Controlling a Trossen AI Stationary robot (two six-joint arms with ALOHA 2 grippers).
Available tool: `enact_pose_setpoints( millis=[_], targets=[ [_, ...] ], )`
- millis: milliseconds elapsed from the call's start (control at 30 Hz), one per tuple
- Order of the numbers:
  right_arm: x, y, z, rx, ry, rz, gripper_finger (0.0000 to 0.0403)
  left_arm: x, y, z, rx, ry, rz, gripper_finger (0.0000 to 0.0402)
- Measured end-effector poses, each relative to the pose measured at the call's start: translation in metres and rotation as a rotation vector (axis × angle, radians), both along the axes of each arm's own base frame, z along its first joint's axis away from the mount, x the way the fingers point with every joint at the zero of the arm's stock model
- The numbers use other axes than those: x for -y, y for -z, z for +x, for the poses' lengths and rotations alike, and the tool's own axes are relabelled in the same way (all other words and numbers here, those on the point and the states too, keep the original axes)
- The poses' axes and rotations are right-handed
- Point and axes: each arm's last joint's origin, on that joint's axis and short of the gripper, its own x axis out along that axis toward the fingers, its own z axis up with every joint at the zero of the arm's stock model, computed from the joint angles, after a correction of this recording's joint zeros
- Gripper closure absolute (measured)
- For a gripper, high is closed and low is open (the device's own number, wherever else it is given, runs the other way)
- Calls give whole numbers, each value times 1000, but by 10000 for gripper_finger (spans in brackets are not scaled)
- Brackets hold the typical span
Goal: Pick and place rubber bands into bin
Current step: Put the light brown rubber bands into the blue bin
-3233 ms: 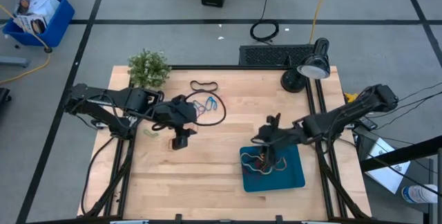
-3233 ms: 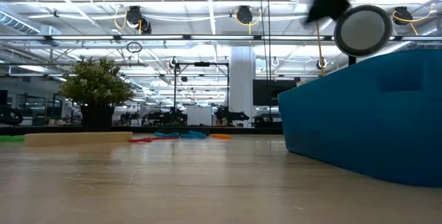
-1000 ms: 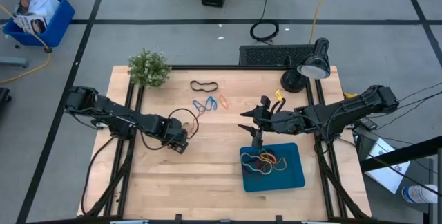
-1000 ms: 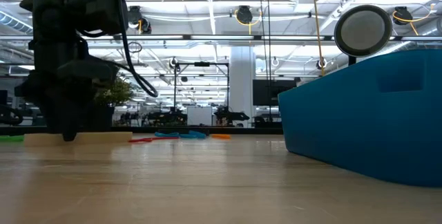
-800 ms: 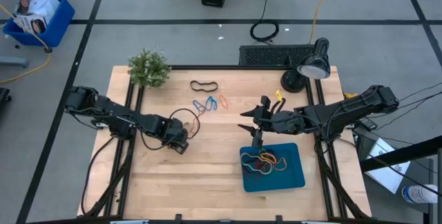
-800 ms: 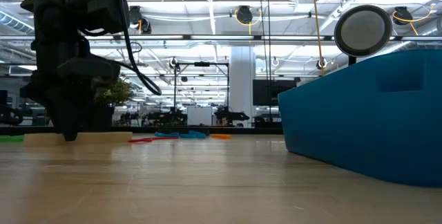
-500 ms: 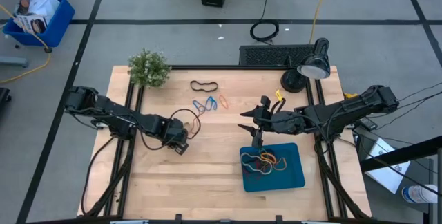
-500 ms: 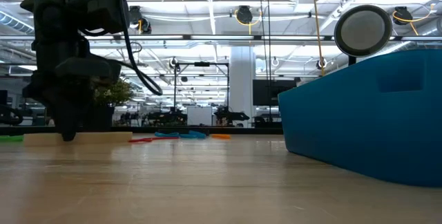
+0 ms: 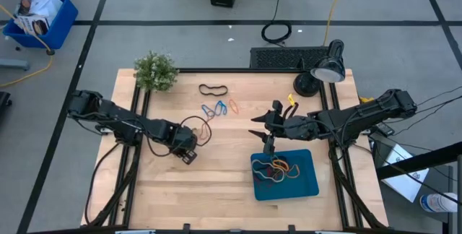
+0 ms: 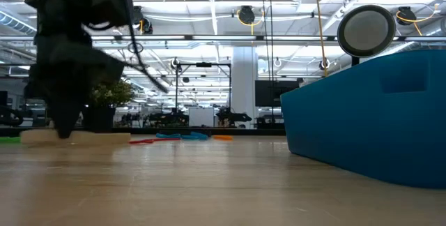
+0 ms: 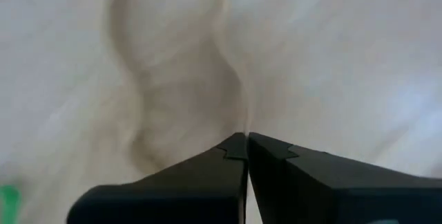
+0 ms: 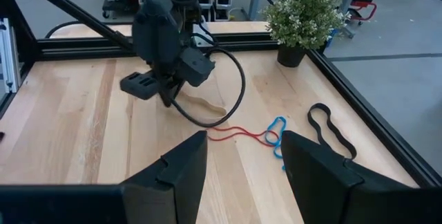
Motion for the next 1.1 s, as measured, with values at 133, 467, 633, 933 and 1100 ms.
enact_pose_setpoints(
  millis=[133, 467, 633, 933, 1100],
  targets=[
    [-3, 0, 1, 6, -70, 61, 220, 2, -18, 17, 109, 67, -3, 388],
    [-11, -9, 4, 84, -243, 94, 220, 1, -97, 66, 478, 266, 69, 391],
    [-21, -8, 1, 74, -275, 90, 220, -3, -141, 81, 630, 358, 149, 392],
    [-33, -9, -3, 74, -322, 92, 220, -12, -207, 90, 825, 433, 366, 392],
    [-35, -12, 4, 148, -304, 81, 220, -18, -224, 93, 887, 405, 467, 391]
  ],
)
